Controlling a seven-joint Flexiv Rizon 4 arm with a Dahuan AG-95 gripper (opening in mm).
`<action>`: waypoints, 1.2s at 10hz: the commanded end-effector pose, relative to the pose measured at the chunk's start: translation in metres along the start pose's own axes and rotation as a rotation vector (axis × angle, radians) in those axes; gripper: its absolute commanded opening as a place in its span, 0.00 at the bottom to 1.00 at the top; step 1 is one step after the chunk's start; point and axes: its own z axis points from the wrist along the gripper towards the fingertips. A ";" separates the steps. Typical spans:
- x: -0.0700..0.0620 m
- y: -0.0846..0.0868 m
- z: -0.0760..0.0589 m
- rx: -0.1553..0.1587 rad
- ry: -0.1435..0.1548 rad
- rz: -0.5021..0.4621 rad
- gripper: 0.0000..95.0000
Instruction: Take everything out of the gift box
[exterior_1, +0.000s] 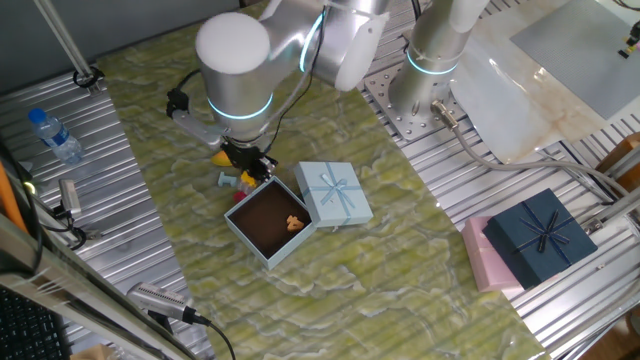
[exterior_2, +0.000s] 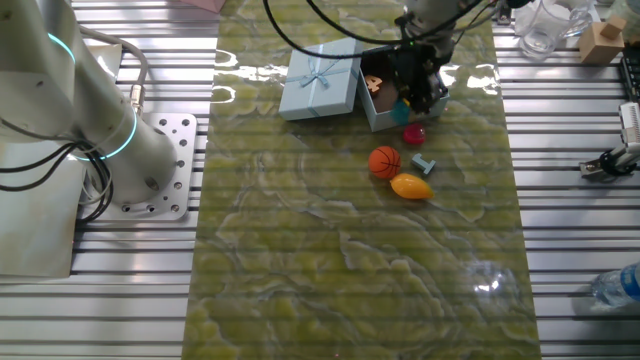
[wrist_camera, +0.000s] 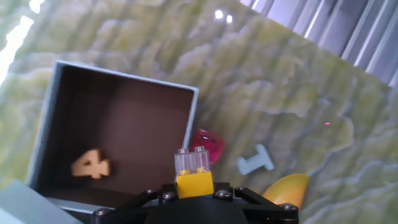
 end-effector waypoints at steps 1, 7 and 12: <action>0.006 -0.006 0.001 0.002 -0.002 -0.002 0.00; 0.018 -0.024 0.020 -0.076 -0.040 0.037 0.00; -0.003 -0.031 0.022 -0.076 -0.047 0.053 0.00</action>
